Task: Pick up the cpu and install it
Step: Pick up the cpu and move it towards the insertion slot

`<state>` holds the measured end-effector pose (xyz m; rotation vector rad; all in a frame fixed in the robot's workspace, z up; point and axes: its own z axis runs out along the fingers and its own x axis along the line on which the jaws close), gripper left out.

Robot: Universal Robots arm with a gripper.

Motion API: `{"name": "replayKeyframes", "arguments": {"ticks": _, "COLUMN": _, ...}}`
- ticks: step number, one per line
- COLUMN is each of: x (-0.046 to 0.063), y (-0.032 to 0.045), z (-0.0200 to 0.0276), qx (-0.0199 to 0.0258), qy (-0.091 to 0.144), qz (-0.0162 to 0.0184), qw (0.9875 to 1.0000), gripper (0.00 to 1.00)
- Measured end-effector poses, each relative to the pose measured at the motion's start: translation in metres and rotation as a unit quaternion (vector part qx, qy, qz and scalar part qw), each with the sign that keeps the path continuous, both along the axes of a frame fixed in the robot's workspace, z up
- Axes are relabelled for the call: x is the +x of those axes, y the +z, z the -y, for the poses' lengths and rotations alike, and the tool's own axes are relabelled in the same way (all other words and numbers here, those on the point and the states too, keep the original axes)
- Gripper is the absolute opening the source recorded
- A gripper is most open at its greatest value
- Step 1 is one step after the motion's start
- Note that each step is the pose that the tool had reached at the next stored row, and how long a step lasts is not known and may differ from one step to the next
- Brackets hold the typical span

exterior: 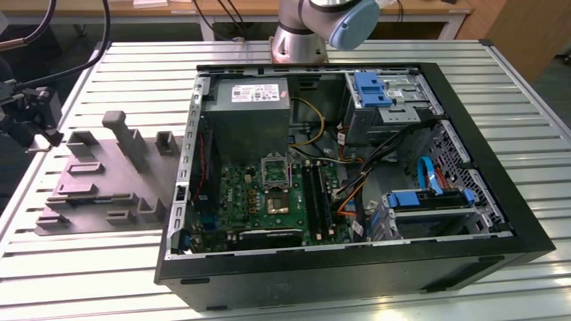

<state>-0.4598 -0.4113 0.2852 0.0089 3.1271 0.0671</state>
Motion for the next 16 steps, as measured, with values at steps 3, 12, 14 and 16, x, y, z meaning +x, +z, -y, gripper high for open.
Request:
{"name": "replayKeyframes", "arguments": {"ticks": 3, "x": 0.0000, "y": 0.0009, "z": 0.0000, "qx": 0.0000, "qy": 0.000, "qz": 0.0001, "qw": 1.0000, "gripper": 0.47}}
{"name": "replayKeyframes", "arguments": {"ticks": 12, "x": 0.0000, "y": 0.0036, "z": 0.0000, "qx": 0.0000, "qy": 0.000, "qz": 0.0001, "qw": 1.0000, "gripper": 0.47}}
{"name": "replayKeyframes", "arguments": {"ticks": 14, "x": 0.0000, "y": 0.0042, "z": 0.0000, "qx": 0.0000, "qy": 0.000, "qz": 0.0000, "qw": 1.0000, "gripper": 0.47}}
{"name": "replayKeyframes", "arguments": {"ticks": 16, "x": 0.0000, "y": 0.0048, "z": 0.0000, "qx": 0.0000, "qy": 0.000, "qz": 0.0000, "qw": 1.0000, "gripper": 0.47}}
